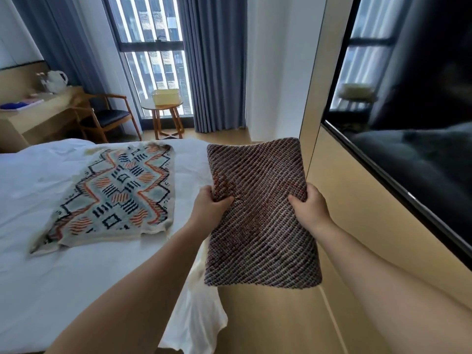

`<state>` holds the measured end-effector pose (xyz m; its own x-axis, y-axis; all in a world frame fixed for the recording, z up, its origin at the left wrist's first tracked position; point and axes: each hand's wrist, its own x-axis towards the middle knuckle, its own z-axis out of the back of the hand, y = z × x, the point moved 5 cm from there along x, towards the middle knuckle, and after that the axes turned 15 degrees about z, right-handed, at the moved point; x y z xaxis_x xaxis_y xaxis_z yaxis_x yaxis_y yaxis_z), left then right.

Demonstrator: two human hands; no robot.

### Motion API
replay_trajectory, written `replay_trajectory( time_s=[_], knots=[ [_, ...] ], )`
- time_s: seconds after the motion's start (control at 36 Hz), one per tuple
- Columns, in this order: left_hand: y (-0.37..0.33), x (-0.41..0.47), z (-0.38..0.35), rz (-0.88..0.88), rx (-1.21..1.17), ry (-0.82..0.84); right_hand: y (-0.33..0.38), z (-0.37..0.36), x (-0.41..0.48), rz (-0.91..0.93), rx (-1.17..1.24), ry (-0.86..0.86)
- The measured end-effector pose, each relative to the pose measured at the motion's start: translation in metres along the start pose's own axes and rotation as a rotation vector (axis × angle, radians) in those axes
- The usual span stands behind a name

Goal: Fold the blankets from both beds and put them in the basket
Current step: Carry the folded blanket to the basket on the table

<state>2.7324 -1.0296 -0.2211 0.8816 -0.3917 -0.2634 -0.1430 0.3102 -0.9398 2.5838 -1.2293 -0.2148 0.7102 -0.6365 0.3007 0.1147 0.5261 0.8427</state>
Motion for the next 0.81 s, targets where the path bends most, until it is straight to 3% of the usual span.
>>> replay_trajectory(
  time_s=[0.5, 0.81],
  knots=[
    [-0.029, 0.223, -0.109, 0.113, 0.037, -0.046, -0.134, -0.026, 0.228, -0.030, 0.042, 0.071],
    [-0.076, 0.331, -0.157, 0.152, 0.010, -0.123, -0.172, -0.028, 0.377, -0.001, 0.062, 0.166]
  ],
)
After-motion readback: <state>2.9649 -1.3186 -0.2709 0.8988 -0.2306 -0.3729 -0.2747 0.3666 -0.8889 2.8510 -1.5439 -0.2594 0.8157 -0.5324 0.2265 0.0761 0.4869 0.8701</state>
